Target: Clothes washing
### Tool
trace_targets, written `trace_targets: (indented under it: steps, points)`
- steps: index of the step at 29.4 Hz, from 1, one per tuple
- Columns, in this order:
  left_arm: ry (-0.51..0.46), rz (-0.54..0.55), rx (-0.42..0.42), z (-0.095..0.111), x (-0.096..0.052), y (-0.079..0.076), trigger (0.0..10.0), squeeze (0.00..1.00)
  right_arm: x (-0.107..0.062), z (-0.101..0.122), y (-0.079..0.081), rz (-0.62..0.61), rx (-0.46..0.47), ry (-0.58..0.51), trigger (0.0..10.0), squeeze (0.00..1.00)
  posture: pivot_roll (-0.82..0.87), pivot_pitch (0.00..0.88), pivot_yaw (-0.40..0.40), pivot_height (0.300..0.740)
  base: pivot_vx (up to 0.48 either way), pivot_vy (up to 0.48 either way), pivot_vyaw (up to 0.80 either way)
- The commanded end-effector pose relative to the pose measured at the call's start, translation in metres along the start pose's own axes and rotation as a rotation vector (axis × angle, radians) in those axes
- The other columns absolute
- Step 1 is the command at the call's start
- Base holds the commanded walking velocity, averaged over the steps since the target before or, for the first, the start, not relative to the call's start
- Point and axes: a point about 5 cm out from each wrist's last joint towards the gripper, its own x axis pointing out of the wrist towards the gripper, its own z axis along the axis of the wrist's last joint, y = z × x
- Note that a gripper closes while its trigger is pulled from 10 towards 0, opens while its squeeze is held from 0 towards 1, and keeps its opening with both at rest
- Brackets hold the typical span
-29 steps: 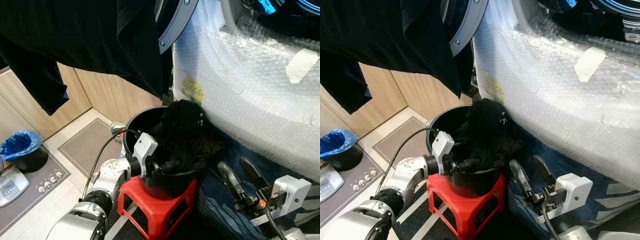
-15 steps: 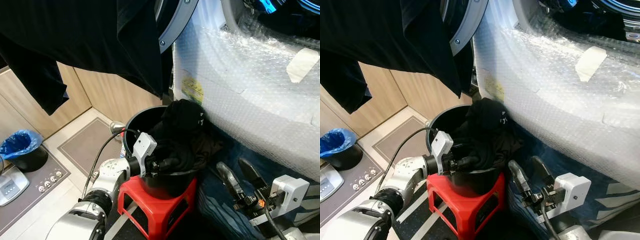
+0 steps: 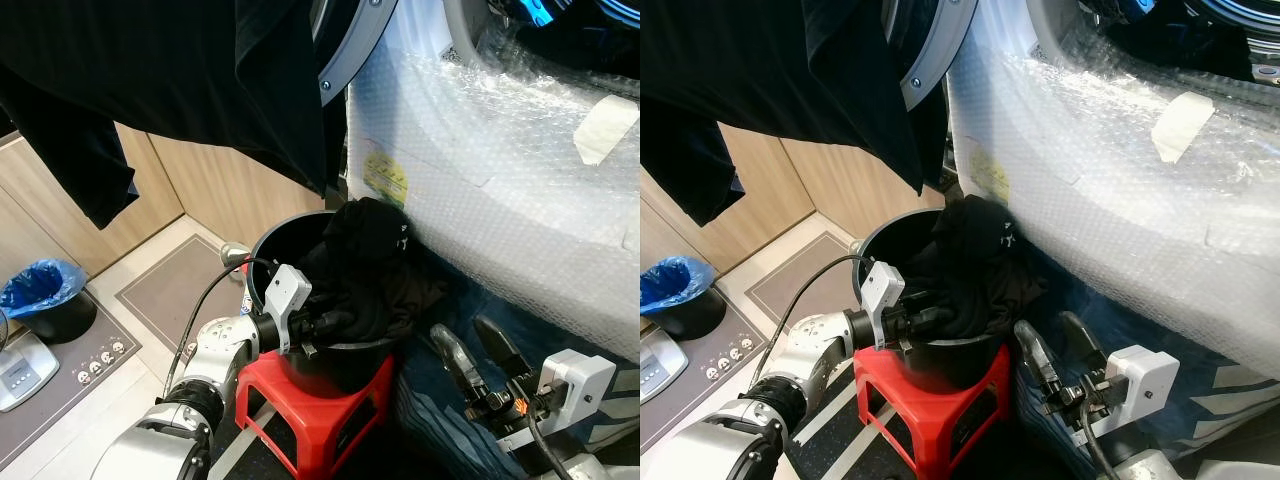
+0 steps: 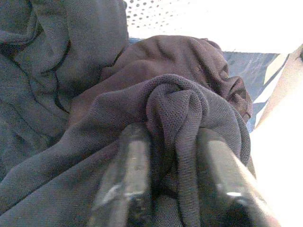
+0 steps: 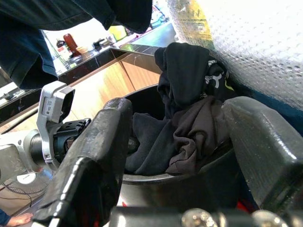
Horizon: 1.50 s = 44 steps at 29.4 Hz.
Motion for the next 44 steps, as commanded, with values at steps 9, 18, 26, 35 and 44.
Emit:
trace_targets:
  steps: [9,18,26,35,44]
  points:
    - [-0.100,0.136,0.013,-0.001,-0.018,0.007,0.0,0.00,0.008,-0.005,0.003,0.042,0.028,-0.003,10.0,0.00,-0.27,0.197,0.087,0.740,0.000,0.000,0.00]
    - [-0.204,0.248,0.061,0.008,-0.030,0.010,0.0,0.00,0.015,-0.006,-0.003,0.068,0.021,-0.001,10.0,0.00,-0.24,0.174,0.084,0.740,0.000,0.000,0.00]
    - [-0.204,0.255,0.063,0.009,-0.031,0.009,0.0,0.00,0.015,-0.007,-0.004,0.071,0.021,-0.003,10.0,0.00,-0.24,0.174,0.084,0.740,0.000,0.000,0.00]
    - [-0.477,0.276,0.256,0.080,-0.022,-0.018,10.0,0.00,0.024,-0.001,-0.029,0.095,-0.042,0.006,10.0,0.00,-0.21,0.112,0.082,0.740,0.000,0.000,0.00]
    - [-0.501,0.276,0.269,0.088,-0.022,-0.022,10.0,0.00,0.025,0.000,-0.032,0.097,-0.050,0.006,10.0,0.00,-0.21,0.112,0.082,0.740,0.000,0.000,0.00]
